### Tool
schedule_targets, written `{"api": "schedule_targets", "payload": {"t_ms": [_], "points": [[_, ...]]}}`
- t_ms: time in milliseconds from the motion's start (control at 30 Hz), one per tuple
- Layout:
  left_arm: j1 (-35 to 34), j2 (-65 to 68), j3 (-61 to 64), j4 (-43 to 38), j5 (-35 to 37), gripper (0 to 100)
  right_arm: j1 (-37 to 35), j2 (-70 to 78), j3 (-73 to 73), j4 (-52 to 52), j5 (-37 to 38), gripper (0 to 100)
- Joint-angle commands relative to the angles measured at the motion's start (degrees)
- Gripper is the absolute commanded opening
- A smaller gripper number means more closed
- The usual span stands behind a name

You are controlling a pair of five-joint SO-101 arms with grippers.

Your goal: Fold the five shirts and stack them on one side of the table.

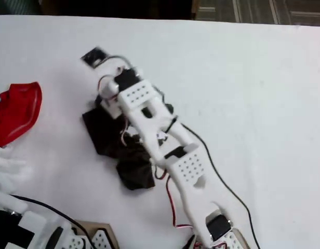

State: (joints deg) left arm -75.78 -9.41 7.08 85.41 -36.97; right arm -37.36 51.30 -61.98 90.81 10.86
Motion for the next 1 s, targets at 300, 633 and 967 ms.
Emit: {"api": "schedule_targets", "payload": {"t_ms": [300,633,967], "points": [[11.4,-0.3,-1.9,0.9,6.7,25,18.3,-8.9,-8.9,10.8,0.9,1.9],[27.8,-0.2,-1.9,3.2,10.9,25,25.9,-46.1,41.4,10.4,12.3,1.9],[44.6,0.0,2.2,2.7,10.5,25,31.6,-82.7,82.1,-0.1,22.8,1.9]]}}
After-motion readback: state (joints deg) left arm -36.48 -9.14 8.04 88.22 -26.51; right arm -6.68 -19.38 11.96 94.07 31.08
